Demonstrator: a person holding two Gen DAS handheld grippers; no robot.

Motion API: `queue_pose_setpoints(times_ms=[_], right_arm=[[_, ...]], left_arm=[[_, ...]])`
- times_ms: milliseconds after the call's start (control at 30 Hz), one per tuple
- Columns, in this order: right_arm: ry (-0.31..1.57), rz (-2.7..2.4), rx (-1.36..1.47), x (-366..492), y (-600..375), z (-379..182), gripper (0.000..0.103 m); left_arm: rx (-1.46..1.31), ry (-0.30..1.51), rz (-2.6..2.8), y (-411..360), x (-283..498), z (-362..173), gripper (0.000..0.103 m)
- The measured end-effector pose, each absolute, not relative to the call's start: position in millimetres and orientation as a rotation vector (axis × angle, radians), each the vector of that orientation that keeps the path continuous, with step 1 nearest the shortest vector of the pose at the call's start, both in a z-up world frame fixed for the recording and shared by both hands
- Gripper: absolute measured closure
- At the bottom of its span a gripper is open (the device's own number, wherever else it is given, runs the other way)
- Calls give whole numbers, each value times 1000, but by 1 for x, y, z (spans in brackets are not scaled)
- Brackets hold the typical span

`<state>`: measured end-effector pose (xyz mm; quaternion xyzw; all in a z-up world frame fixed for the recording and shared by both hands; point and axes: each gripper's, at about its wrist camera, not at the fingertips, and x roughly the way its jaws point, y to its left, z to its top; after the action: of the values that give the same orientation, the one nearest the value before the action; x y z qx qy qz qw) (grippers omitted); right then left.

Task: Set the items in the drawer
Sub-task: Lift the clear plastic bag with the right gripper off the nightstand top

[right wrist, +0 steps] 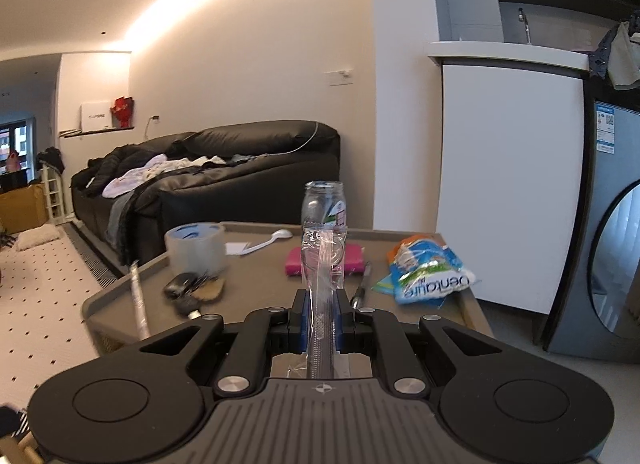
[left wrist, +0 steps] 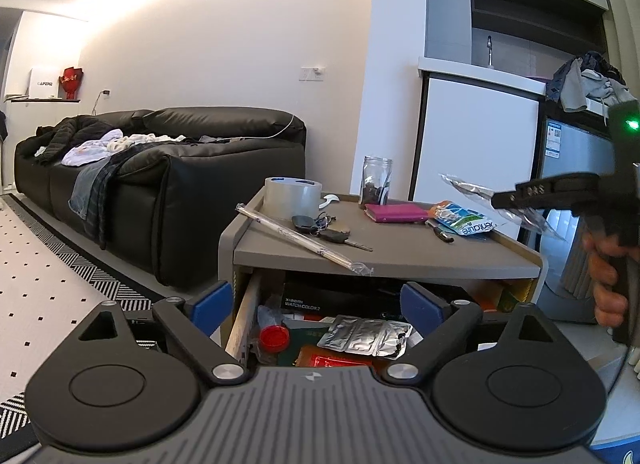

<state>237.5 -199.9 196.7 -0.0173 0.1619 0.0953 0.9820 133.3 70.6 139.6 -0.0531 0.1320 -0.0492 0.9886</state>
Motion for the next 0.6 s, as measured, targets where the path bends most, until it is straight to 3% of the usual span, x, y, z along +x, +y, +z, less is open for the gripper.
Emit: queue_pose_setpoints(times_ms=[600], right_arm=[[388, 193, -31, 190, -206, 175, 90]], left_arm=[[-99, 254, -110, 63, 125, 143, 5]])
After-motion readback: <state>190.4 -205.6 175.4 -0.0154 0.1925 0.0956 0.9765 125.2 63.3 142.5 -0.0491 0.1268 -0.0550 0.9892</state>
